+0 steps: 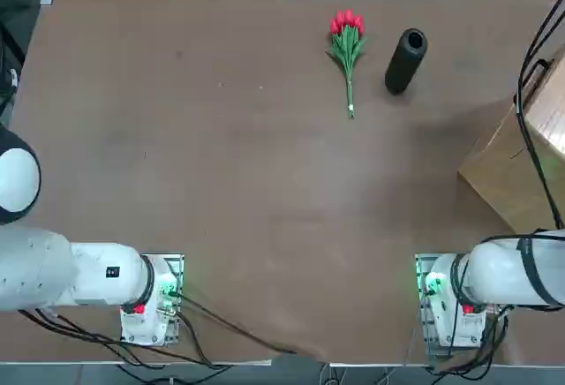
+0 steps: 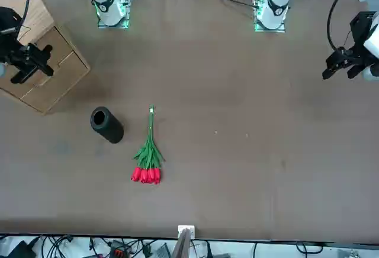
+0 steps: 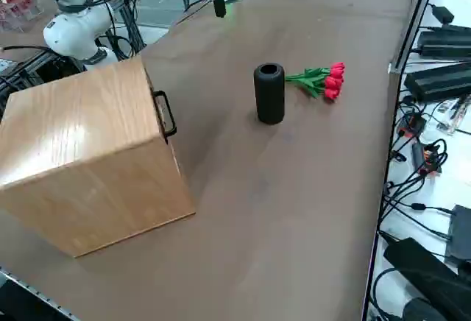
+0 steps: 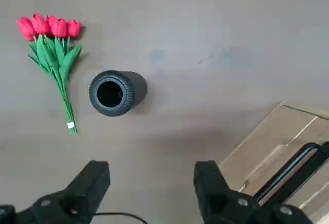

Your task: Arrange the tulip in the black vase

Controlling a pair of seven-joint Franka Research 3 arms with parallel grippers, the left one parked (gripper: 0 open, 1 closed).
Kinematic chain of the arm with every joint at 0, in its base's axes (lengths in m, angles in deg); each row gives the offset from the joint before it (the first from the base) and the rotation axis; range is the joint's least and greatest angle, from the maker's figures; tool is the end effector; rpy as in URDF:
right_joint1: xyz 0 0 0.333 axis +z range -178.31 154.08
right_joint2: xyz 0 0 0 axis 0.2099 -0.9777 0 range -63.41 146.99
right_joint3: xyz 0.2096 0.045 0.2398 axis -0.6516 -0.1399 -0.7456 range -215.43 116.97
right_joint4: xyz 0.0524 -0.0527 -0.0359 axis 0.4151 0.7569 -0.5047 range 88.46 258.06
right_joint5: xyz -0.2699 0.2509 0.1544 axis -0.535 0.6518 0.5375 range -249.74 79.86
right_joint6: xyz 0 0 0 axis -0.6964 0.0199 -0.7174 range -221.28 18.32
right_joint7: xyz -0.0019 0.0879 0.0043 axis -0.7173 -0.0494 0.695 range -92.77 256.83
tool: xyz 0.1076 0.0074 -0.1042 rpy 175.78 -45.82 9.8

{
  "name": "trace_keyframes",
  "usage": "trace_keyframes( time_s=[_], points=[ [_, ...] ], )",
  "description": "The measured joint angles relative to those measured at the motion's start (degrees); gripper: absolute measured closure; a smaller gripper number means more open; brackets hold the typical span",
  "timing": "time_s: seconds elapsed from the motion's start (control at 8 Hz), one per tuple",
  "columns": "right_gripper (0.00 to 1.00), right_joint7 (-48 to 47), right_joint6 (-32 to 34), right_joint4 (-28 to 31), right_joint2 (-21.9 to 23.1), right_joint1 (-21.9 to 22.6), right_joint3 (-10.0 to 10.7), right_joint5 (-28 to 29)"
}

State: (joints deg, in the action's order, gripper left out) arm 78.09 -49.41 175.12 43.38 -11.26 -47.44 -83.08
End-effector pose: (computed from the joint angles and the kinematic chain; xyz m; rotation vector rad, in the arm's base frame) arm 0.5580 -0.0047 0.5791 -3.1046 0.1345 -0.0299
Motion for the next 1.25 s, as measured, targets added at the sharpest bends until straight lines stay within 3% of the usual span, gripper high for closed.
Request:
trace_keyframes(
  time_s=[0.62, 1.25],
  points=[
    [0.0, 0.0, -0.2, -0.1, -0.5, 0.9, -0.1, 0.9],
    [0.0, -1.0, -4.9, -0.2, -6.4, 8.3, -0.4, 4.9]
  ],
)
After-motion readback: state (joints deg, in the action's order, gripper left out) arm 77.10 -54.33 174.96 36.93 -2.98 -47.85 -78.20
